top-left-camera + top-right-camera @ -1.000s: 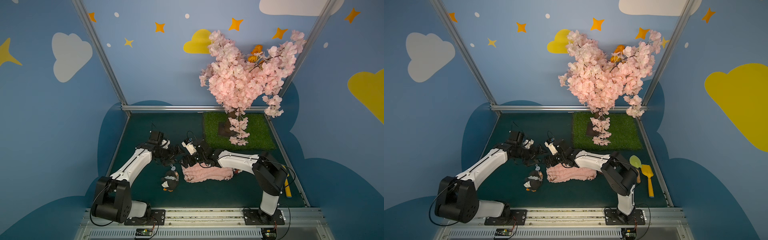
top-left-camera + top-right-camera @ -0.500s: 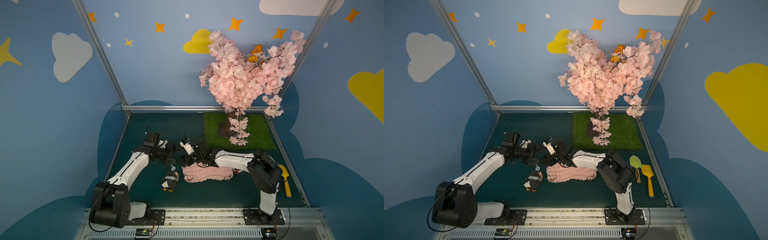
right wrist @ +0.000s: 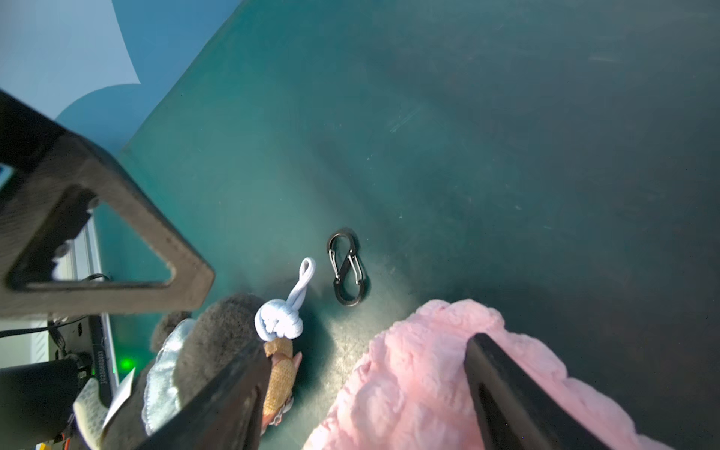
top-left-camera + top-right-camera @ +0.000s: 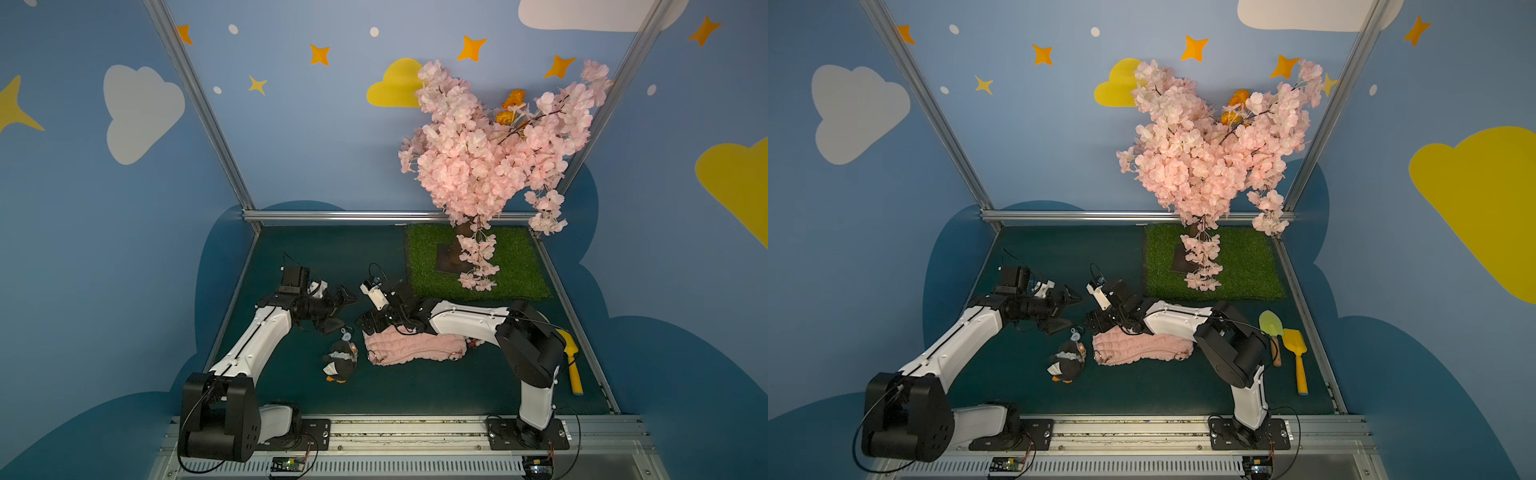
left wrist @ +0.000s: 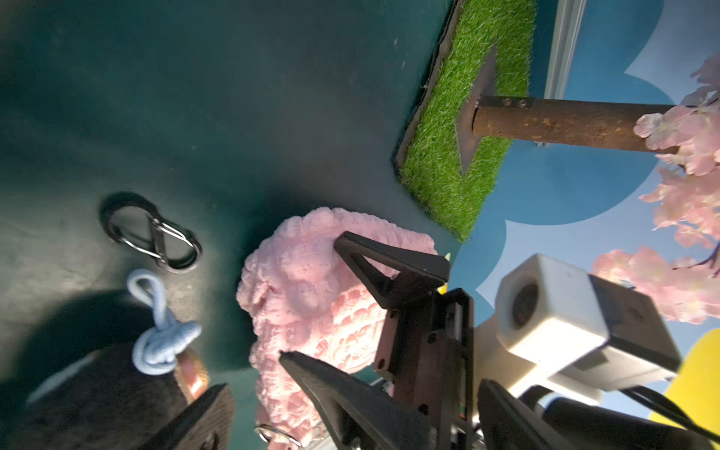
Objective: Remove the decoration from the bag
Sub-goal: Place the decoration item at the center of the board, then reset both arms
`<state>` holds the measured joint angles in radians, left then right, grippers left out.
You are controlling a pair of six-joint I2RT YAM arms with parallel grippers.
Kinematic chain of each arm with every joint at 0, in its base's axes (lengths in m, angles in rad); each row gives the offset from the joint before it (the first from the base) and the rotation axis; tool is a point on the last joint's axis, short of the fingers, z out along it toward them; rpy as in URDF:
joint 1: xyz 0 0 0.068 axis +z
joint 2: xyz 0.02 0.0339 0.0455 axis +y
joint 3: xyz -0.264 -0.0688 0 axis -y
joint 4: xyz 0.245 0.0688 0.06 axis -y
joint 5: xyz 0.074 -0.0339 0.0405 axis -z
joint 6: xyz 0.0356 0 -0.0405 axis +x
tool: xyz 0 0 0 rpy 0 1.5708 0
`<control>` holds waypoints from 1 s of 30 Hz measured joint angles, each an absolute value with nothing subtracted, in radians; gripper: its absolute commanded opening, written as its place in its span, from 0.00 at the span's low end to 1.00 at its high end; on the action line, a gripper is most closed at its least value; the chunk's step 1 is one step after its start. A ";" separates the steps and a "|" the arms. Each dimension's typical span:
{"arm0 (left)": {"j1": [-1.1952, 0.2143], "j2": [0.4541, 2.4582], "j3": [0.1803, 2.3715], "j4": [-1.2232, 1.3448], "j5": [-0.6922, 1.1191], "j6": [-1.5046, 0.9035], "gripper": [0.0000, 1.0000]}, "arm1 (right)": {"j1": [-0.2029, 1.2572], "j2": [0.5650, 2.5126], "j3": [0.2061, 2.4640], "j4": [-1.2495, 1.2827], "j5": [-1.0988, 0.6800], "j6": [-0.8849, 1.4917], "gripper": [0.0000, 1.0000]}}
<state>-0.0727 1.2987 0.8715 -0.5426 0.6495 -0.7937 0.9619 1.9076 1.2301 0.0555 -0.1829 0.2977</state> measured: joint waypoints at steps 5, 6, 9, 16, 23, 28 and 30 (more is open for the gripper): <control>-0.086 1.305 0.933 -0.607 0.487 -0.601 1.00 | 0.933 1.802 1.229 -0.016 -0.142 0.248 0.93; -0.088 1.305 0.939 -0.610 0.446 -0.556 1.00 | 0.920 1.769 1.229 -0.035 -0.132 0.232 0.93; -0.089 1.305 0.939 -0.600 0.309 -0.438 1.00 | 0.882 1.673 1.229 -0.103 -0.112 0.178 0.94; -0.089 1.254 0.847 -0.429 0.015 -0.207 1.00 | 0.772 1.320 1.010 -0.230 -0.090 0.115 0.95; -0.085 1.153 0.601 -0.096 -0.134 -0.060 1.00 | 0.658 0.918 0.682 -0.323 0.009 0.172 0.98; -0.085 1.216 0.526 0.123 -0.204 -0.005 1.00 | 0.458 0.854 0.567 -0.355 0.072 0.214 0.98; -0.084 1.252 0.522 0.195 -0.239 0.004 1.00 | 0.370 0.842 0.548 -0.338 0.120 0.218 0.98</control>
